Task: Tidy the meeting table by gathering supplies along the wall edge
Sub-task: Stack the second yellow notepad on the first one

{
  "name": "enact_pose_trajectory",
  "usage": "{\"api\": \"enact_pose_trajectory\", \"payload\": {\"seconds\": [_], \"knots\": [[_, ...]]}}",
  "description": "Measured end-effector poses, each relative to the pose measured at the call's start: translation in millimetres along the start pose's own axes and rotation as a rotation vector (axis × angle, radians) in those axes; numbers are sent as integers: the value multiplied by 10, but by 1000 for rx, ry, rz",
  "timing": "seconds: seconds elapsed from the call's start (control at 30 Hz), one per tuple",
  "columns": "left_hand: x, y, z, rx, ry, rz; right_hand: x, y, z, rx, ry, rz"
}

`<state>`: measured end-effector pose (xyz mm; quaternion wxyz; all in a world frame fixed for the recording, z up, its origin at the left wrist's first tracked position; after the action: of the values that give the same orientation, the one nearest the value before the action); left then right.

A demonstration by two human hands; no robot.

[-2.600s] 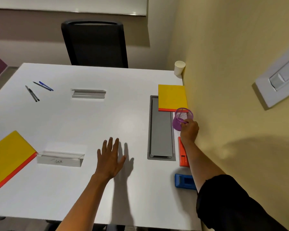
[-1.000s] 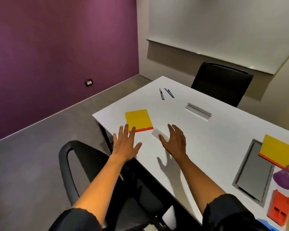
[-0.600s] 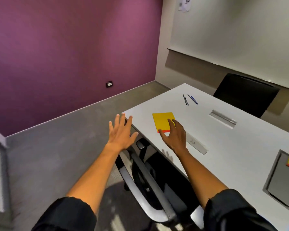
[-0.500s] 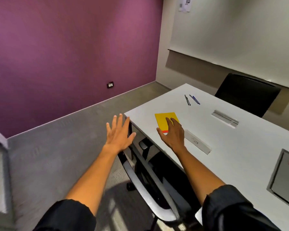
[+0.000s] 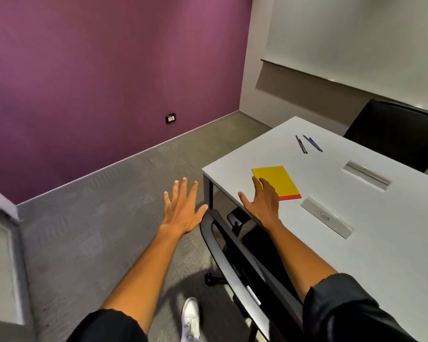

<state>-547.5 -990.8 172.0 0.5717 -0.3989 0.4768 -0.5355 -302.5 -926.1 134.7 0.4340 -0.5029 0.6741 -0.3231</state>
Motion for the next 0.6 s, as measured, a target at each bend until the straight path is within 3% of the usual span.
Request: {"api": "enact_pose_trajectory", "payload": {"seconds": [0.6], "knots": [[-2316,847,-472,4,229,-231,-1379,1144,184,78,340,8]]}}
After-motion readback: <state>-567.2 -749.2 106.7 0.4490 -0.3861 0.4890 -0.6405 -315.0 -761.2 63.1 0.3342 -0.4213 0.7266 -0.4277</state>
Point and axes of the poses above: each hand's wrist, its own x-axis away from the middle knuckle, its own y-axis out of the palm, z = x × y, the point moved 10 cm from there along -x, towards the middle knuckle, and after that the axes turned 6 degrees about z, right-handed, at the moved point
